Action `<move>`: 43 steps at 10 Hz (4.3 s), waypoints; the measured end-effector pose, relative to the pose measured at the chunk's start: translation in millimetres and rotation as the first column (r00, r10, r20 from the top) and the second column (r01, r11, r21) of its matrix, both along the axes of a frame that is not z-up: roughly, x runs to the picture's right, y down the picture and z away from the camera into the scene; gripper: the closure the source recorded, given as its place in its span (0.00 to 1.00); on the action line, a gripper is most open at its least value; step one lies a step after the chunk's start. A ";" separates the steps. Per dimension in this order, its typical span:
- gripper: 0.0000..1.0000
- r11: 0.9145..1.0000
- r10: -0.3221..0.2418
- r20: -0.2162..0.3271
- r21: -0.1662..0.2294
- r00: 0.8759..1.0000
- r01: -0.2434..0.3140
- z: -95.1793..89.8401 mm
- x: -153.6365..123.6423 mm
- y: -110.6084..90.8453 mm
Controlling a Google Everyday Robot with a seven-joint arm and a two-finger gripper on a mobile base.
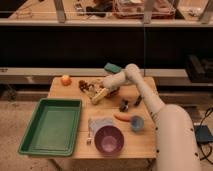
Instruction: Place fork in purple bowl
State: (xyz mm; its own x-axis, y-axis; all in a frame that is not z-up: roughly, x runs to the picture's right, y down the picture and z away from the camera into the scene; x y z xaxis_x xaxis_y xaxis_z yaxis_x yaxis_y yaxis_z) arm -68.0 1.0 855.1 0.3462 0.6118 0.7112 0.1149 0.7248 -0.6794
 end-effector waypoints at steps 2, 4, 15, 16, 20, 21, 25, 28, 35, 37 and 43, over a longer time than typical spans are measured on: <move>0.20 1.000 0.000 0.000 0.000 1.000 0.000 0.0 0.0 0.0; 0.20 1.000 0.000 0.000 0.000 1.000 0.000 0.0 0.0 0.0; 0.20 0.968 -0.196 0.007 0.162 0.981 0.192 -23.8 -7.0 -20.5; 0.20 0.943 -0.261 0.003 0.217 0.965 0.254 -34.5 -7.7 -27.3; 0.20 0.688 -0.584 -0.075 0.483 0.808 0.542 -89.7 -31.2 -23.3; 0.20 0.647 -0.611 -0.105 0.504 0.785 0.572 -94.8 -36.7 -16.5; 0.20 0.324 -0.686 -0.435 0.536 0.583 0.780 -108.4 -29.3 43.3; 0.20 0.076 -0.626 -0.660 0.478 0.415 0.875 -112.2 -18.6 78.2; 0.20 -0.144 -0.694 -0.619 0.620 0.367 0.771 -106.8 -35.6 82.6; 0.20 -0.283 -0.763 -0.582 0.693 0.283 0.663 -104.8 -50.5 84.6; 0.20 -0.348 -0.803 -0.584 0.620 0.118 0.704 -66.7 -15.5 108.3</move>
State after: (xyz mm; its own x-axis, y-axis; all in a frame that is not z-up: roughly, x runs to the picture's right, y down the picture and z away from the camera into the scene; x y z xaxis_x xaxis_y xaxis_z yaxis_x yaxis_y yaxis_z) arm -83.5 109.3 788.4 -0.0271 -0.8349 0.5498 0.9995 -0.0154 0.0258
